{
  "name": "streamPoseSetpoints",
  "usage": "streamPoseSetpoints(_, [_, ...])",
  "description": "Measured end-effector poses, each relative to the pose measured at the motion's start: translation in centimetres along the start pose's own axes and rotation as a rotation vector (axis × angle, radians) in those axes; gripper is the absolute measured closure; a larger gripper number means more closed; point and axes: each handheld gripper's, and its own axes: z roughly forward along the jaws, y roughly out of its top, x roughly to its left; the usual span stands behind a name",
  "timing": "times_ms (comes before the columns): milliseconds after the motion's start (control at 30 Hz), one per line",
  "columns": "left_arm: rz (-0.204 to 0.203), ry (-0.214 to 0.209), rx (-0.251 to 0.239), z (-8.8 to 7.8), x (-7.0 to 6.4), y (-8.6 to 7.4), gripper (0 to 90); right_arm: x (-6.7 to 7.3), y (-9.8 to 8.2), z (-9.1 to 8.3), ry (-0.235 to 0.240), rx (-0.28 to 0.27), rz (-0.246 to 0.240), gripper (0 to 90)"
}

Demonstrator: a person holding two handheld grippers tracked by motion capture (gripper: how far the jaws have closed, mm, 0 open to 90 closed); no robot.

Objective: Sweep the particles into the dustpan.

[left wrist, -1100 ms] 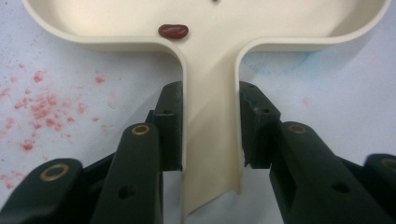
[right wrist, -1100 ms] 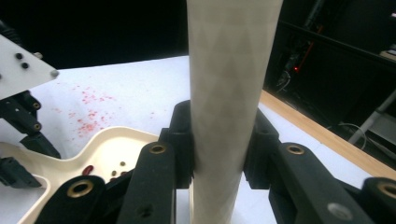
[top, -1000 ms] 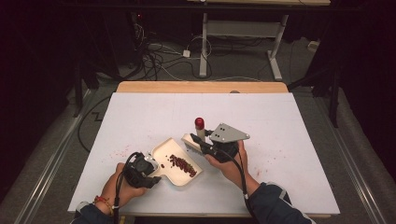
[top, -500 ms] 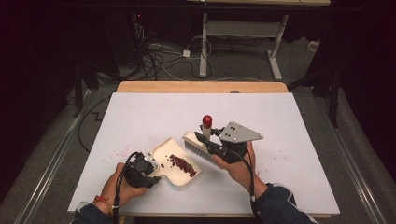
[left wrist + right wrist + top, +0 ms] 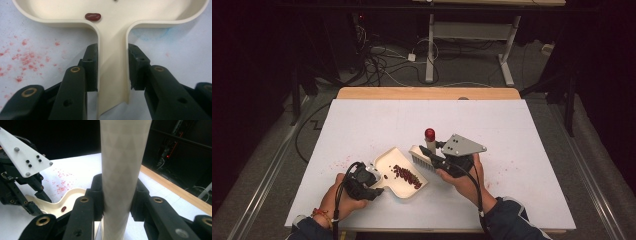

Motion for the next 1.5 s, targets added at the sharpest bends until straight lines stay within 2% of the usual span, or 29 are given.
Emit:
streamPoseSetpoints(267, [-0.018,0.011,-0.009,-0.1,0.3,-0.1,63.7,-0.5,0.0,-0.8,0.015,-0.003,0.015,69.8])
streamPoseSetpoints(667, [-0.073,0.021,-0.026,-0.2,1.2,-0.6,63.6,-2.2,0.0,-3.6,0.026,0.001,0.040,69.8])
streamPoseSetpoints(1167, [-0.127,0.043,-0.042,-0.4,2.5,-1.1,63.6,-4.2,-0.7,-8.2,-0.026,0.008,0.056,69.8])
streamPoseSetpoints(1500, [-0.174,0.065,-0.058,-0.3,3.1,-1.2,63.5,-5.5,-1.6,-11.2,-0.057,0.033,0.064,69.8])
